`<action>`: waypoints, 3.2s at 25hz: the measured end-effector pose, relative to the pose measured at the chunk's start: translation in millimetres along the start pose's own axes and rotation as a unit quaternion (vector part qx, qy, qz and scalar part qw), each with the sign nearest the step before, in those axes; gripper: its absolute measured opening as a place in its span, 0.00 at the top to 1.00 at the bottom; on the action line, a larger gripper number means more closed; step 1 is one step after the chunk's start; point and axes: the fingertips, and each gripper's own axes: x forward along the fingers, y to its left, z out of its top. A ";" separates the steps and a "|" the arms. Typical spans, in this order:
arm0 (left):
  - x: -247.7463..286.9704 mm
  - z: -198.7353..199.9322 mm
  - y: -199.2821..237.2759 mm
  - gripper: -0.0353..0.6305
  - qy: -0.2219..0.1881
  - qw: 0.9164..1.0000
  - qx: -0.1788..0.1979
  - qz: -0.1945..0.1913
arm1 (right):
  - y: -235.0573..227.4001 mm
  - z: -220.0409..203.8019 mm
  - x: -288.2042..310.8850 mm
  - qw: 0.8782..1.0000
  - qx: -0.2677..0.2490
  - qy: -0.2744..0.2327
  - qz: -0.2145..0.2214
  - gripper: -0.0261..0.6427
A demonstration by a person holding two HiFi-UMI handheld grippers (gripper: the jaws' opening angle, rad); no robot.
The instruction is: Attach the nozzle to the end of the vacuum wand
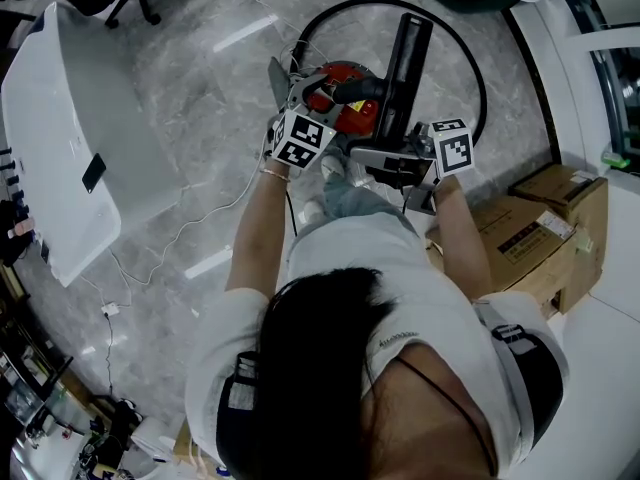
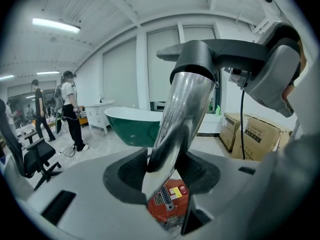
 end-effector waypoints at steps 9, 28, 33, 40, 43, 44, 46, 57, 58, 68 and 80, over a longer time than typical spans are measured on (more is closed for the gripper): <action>-1.0 -0.3 0.6 0.68 0.009 1.000 0.003 -0.009 | -4.9 -7.6 5.6 0.996 -0.037 0.068 -0.048 0.86; -2.7 -2.9 7.3 0.68 0.011 1.000 -0.011 -0.012 | -12.5 -11.8 16.8 0.983 -0.088 0.122 -0.110 0.86; -4.7 -2.9 7.7 0.68 0.011 1.000 -0.014 -0.014 | -18.6 -17.6 18.2 0.974 -0.116 0.136 -0.138 0.86; -3.9 -2.5 8.6 0.68 0.014 1.000 -0.017 -0.016 | -24.6 -19.7 18.1 0.964 -0.145 0.149 -0.167 0.86; -4.7 -3.2 9.1 0.68 0.015 1.000 -0.017 -0.018 | -28.3 -21.0 19.1 0.956 -0.165 0.160 -0.185 0.86; -5.0 -3.0 9.6 0.68 0.014 1.000 -0.015 -0.019 | -30.2 -21.5 19.5 0.951 -0.175 0.164 -0.194 0.86; -5.3 -1.9 10.0 0.68 0.013 1.000 -0.013 -0.020 | -33.0 -22.3 19.7 0.945 -0.188 0.169 -0.207 0.86; -5.9 -4.3 8.5 0.68 0.020 0.999 -0.013 -0.034 | -52.3 -24.2 15.2 0.908 -0.261 0.182 -0.274 0.87; -5.6 -4.2 8.9 0.68 0.020 0.999 -0.014 -0.034 | -53.9 -24.3 14.9 0.906 -0.265 0.181 -0.275 0.87; -7.6 -3.4 11.2 0.68 0.013 0.999 -0.019 -0.035 | -61.7 -23.8 13.0 0.925 -0.261 0.144 -0.235 0.87; -10.0 -5.6 13.4 0.68 0.020 0.999 -0.022 -0.030 | -65.0 -22.8 16.4 0.938 -0.242 0.133 -0.212 0.85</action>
